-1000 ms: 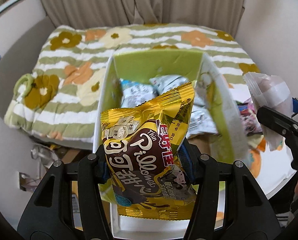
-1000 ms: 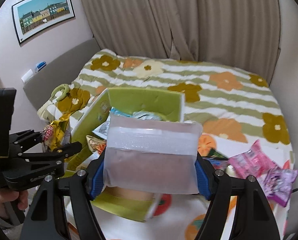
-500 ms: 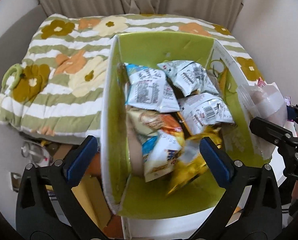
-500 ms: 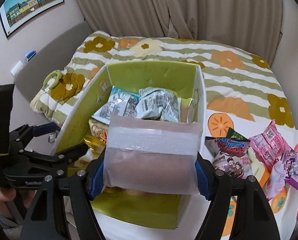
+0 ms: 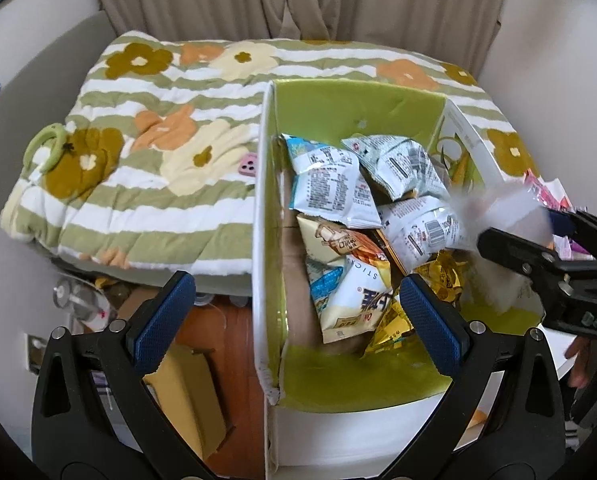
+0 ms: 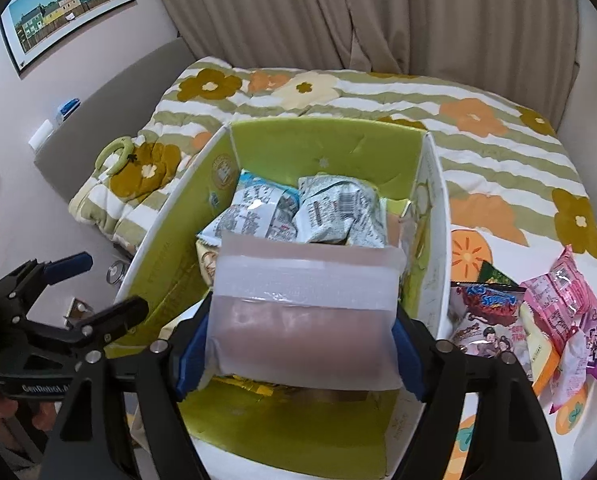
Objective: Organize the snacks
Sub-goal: 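Carry both snacks over the green box and open both tools to drop them, then move both tools back to the snacks on the bed, then grasp the dark Sponge bag with the left tool while the right tool grasps the white-pink bag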
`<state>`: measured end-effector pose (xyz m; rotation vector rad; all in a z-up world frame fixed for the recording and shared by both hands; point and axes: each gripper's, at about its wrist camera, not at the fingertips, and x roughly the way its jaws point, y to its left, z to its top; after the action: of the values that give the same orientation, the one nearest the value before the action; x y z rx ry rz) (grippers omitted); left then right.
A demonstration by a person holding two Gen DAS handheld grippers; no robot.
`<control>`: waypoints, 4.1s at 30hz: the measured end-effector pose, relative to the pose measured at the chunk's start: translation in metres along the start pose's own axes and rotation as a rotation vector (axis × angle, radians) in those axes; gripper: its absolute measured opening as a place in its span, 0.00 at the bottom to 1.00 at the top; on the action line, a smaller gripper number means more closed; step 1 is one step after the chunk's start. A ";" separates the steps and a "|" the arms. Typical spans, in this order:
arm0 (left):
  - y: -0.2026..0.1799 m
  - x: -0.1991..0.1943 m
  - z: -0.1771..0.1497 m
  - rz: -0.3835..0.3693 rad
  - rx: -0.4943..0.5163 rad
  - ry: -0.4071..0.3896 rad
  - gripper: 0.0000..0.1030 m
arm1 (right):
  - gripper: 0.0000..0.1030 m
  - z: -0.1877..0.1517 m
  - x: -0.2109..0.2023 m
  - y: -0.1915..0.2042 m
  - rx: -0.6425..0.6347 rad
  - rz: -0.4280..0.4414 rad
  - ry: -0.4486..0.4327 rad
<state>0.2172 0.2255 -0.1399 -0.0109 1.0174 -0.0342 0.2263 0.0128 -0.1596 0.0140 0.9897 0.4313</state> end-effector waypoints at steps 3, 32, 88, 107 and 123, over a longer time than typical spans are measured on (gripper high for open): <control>0.001 0.001 -0.004 0.008 -0.015 0.005 0.99 | 1.00 -0.004 -0.007 -0.001 -0.008 0.030 -0.046; -0.048 -0.068 0.005 -0.019 0.053 -0.174 0.99 | 1.00 -0.028 -0.101 -0.018 0.004 -0.137 -0.231; -0.338 0.169 0.016 0.156 0.080 0.229 0.84 | 1.00 -0.108 -0.026 -0.295 -0.093 -0.161 -0.007; -0.325 0.164 0.010 0.131 0.133 0.206 0.54 | 0.81 -0.119 0.001 -0.286 -0.120 -0.213 0.053; -0.328 0.129 0.013 0.103 0.142 0.148 0.53 | 0.45 -0.128 -0.027 -0.282 -0.106 -0.235 0.011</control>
<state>0.2885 -0.1065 -0.2348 0.1761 1.1600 -0.0129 0.2072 -0.2786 -0.2668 -0.1986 0.9652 0.2679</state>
